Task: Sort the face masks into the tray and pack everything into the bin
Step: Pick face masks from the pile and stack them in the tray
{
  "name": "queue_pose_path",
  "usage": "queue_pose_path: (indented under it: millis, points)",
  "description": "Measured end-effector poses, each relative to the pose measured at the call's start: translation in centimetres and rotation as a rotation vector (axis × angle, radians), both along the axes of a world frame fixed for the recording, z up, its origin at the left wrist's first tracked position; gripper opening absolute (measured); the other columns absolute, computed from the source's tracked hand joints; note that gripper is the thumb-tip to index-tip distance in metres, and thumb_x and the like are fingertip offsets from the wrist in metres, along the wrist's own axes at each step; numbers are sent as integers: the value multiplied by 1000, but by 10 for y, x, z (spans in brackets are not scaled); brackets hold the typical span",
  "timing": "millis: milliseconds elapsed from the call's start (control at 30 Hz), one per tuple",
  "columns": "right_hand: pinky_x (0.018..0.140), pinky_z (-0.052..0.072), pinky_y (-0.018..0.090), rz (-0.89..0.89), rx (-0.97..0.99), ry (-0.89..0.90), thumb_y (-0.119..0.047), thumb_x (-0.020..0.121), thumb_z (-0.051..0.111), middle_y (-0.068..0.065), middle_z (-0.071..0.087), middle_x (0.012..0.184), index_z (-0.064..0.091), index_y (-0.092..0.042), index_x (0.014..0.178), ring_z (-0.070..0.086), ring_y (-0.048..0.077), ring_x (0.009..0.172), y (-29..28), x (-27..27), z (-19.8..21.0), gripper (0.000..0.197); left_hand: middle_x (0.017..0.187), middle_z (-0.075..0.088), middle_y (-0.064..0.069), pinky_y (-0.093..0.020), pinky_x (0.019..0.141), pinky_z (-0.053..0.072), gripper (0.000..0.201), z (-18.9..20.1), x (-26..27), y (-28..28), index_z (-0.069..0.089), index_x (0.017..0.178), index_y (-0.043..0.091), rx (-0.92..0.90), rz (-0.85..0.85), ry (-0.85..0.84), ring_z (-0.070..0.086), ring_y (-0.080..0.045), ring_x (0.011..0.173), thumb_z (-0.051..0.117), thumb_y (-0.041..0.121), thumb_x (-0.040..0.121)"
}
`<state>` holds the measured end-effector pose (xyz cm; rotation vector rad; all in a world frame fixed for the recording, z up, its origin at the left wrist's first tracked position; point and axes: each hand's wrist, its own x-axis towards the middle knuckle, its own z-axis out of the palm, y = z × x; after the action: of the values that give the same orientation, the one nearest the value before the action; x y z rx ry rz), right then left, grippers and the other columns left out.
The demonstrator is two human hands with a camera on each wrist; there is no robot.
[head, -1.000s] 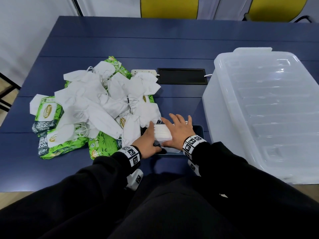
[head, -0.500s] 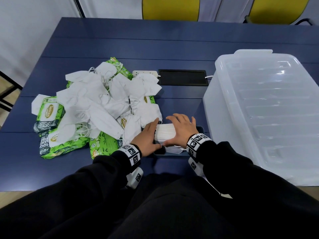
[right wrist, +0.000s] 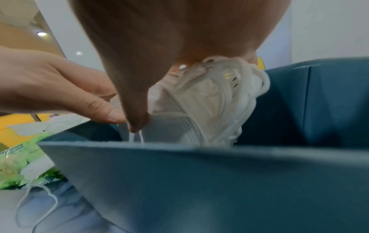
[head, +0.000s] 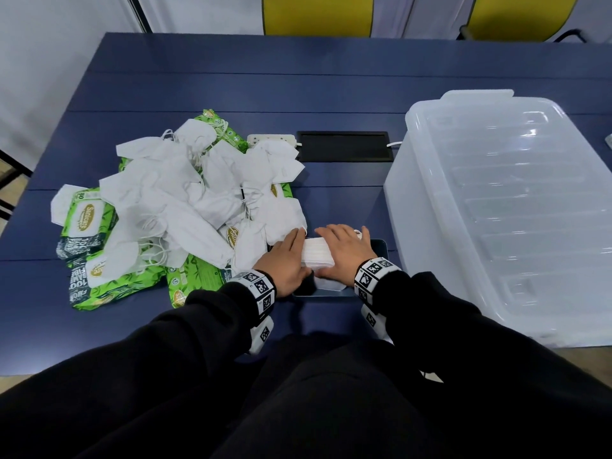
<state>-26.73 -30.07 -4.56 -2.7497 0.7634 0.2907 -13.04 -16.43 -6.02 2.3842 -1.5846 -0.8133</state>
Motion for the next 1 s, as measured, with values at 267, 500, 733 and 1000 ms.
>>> queue_pose_path:
  millis: [267, 500, 733, 1000]
  points:
    - [116, 12, 68, -67, 74, -4, -85, 63, 66, -4, 32, 158, 35, -35, 149, 24, 20, 148, -11, -2, 5, 104, 167, 15, -14, -47, 117, 33, 87, 5, 6, 4, 4, 162, 5, -35, 41, 31, 35, -40, 143, 58, 32, 100]
    - [118, 12, 67, -120, 144, -10, -86, 59, 69, -8, 35, 156, 38, -40, 146, 24, 20, 148, -15, -3, 8, 103, 169, 12, -12, -45, 121, 30, 91, 5, 11, 6, 6, 164, 24, -77, -6, 59, 27, -37, 150, 64, 36, 95]
    - [116, 16, 65, -134, 214, -3, -80, 74, 65, -10, 47, 149, 48, -44, 138, 34, 22, 142, -16, -3, 6, 75, 168, 16, -13, -41, 123, 24, 65, 0, 11, 4, 13, 164, 21, -109, -3, 88, 28, -39, 149, 45, 28, 107]
    - [116, 18, 64, -110, 181, -4, -85, 70, 62, -9, 44, 151, 43, -43, 142, 33, 22, 143, -13, -4, 7, 85, 168, 19, -13, -39, 124, 23, 67, -2, 12, 4, 12, 164, 21, -111, 19, 113, 28, -37, 150, 46, 32, 107]
